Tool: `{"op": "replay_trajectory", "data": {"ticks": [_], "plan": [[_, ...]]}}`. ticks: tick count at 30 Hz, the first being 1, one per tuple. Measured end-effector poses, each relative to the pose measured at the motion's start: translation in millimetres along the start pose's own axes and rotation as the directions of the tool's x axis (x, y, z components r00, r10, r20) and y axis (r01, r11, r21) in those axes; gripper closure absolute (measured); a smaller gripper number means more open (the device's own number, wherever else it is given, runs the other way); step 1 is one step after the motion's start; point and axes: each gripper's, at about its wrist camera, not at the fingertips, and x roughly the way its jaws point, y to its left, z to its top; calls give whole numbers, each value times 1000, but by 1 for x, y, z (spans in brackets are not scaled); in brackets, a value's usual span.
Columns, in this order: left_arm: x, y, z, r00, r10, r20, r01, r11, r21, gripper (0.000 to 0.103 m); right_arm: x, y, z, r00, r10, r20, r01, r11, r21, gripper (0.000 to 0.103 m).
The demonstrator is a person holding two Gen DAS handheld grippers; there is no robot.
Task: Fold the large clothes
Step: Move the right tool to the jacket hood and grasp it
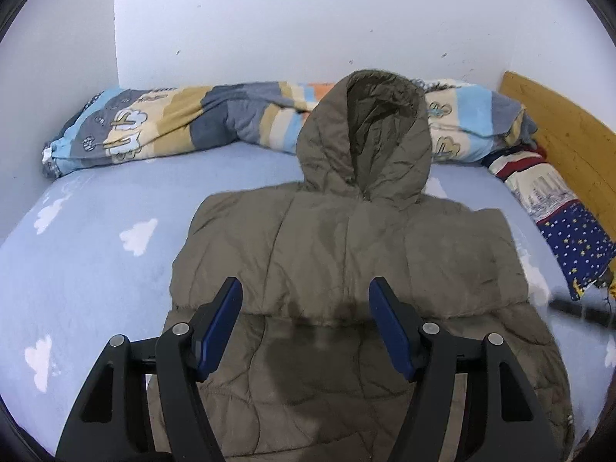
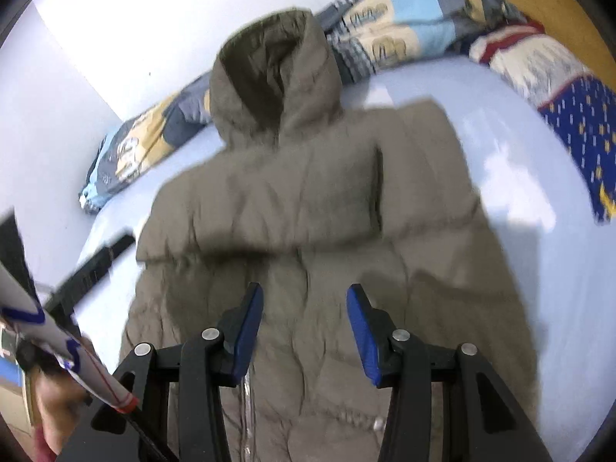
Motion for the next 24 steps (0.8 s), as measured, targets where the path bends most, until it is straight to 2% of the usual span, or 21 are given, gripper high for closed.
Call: {"op": "replay_trajectory", "data": {"ticks": [4,7,10,11,12,17,24], "plan": [[2,4,2,1000,10,27,-11,999,41,36,-10,3,62,999,-13,41,14,1000,-28,54],[8,10,0,999,29,25,-31,997,76,36,-15,4,122,995,-42,96,46,998,-41,53],[12,19,-1,999,26,19,-27,999,42,36,-7,3,178,988,-62,144,67,997,-30,48],[15,24,1,1000,10,9,-11,1000,18,36,0,3,197,986,-66,155,72,997,-37,42],[16,27,1,1000,2,2,-2,1000,3,36,9,3,213,985,-76,155,85,995,-49,39],[14,35,1,999,38,17,-39,999,8,36,77,-1,289,978,-113,173,116,993,-9,39],[22,41,-3,998,60,-4,-60,998,4,36,173,2,347,977,-149,150,146,989,31,39]]}}
